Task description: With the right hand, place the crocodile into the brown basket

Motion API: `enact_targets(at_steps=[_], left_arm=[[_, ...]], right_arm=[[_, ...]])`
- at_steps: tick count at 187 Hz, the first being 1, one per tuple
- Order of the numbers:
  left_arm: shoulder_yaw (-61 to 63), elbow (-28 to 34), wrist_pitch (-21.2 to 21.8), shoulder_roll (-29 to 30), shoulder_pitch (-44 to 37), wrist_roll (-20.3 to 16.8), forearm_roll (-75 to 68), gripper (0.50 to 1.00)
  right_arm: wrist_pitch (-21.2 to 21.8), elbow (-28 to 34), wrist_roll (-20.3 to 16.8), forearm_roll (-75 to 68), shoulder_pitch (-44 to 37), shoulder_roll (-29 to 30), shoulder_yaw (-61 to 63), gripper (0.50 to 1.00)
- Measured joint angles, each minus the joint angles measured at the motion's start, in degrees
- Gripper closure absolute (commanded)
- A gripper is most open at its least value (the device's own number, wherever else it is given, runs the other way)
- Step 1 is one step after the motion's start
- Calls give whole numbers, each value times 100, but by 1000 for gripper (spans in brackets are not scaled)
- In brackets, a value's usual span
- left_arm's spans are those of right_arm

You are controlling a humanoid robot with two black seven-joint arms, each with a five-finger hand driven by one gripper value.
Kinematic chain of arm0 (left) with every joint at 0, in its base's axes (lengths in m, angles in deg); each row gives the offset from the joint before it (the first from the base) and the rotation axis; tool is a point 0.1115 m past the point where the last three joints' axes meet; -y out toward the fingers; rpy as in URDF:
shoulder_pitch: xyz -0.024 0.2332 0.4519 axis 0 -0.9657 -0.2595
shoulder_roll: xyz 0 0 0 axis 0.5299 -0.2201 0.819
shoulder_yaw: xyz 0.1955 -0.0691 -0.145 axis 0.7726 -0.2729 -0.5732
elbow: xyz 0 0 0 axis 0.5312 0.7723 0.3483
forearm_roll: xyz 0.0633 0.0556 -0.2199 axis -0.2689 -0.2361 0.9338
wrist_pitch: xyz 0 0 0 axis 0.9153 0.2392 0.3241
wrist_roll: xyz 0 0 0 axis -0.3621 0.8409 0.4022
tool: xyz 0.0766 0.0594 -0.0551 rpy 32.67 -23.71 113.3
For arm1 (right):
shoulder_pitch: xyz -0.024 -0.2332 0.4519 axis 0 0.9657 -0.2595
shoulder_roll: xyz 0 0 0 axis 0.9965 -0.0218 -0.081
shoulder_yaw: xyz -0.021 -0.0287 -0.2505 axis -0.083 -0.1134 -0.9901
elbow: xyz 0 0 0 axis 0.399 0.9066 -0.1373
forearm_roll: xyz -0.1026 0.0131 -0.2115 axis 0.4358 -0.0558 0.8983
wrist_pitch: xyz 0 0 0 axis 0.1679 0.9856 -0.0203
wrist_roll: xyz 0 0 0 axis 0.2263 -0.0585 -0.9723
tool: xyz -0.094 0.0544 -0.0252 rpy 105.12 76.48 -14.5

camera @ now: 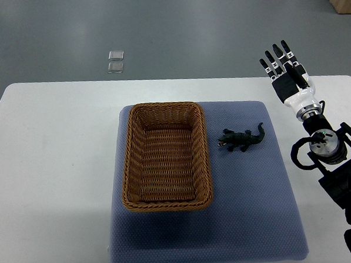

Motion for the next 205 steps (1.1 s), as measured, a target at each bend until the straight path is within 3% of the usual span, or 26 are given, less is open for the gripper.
enact_targets(at_steps=[112, 144, 205], left_arm=[[-2, -100, 46, 0, 0, 2, -2, 500], [9, -310, 65, 0, 0, 1, -2, 500], [11, -465, 52, 0, 1, -1, -4, 500]], right_arm=[[201, 11, -11, 522, -70, -155, -87, 568], [439, 60, -267, 1681, -189, -434, -309, 570], [926, 383, -463, 4745, -1443, -1453, -2244, 568]])
